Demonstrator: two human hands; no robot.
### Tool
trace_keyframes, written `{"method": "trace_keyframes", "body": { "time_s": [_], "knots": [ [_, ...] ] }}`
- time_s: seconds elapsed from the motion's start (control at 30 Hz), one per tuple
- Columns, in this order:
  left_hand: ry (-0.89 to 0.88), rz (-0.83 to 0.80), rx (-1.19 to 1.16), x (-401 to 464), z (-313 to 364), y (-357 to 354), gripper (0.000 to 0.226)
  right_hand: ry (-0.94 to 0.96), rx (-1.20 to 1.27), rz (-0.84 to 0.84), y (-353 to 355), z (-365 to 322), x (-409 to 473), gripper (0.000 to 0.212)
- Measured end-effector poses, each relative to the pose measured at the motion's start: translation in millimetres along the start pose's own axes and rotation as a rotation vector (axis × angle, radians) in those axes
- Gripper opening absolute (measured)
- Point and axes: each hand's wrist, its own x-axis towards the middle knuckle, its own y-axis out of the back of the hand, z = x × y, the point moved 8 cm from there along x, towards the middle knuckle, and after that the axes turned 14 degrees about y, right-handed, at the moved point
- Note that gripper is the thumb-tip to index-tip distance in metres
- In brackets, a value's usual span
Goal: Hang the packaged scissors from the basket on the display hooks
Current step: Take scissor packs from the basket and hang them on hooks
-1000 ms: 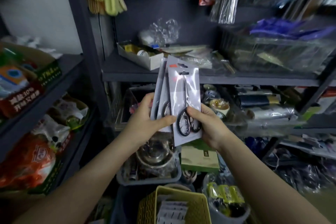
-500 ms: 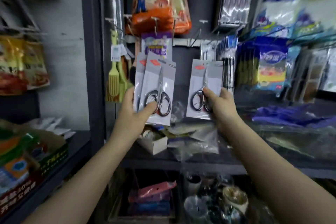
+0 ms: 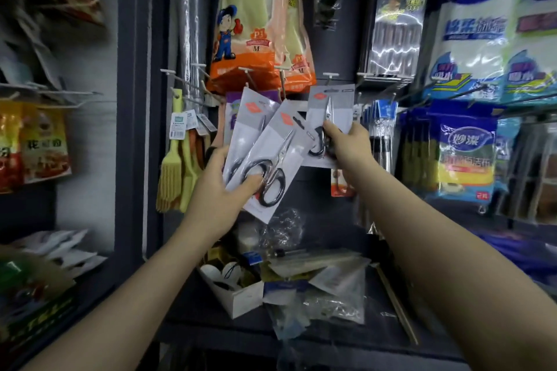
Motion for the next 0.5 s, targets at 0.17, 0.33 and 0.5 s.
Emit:
{"method": "trace_keyframes", "body": {
  "time_s": [0.17,0.33,0.5],
  "knots": [
    [0.012,0.049,-0.031,7,-3,1,0.047,-0.055,-0.017,-0.060,-6,16,18,0.038],
    [0.017,0.132,-0.097,13,-7,5,0.039,-0.143,0.009,-0.052,-14,41,30,0.038],
    [-0.004,0.138,-0.061,14,-7,7,0.036,-0.268,-0.125,-0.096,-19,66,40,0.043]
  ]
}}
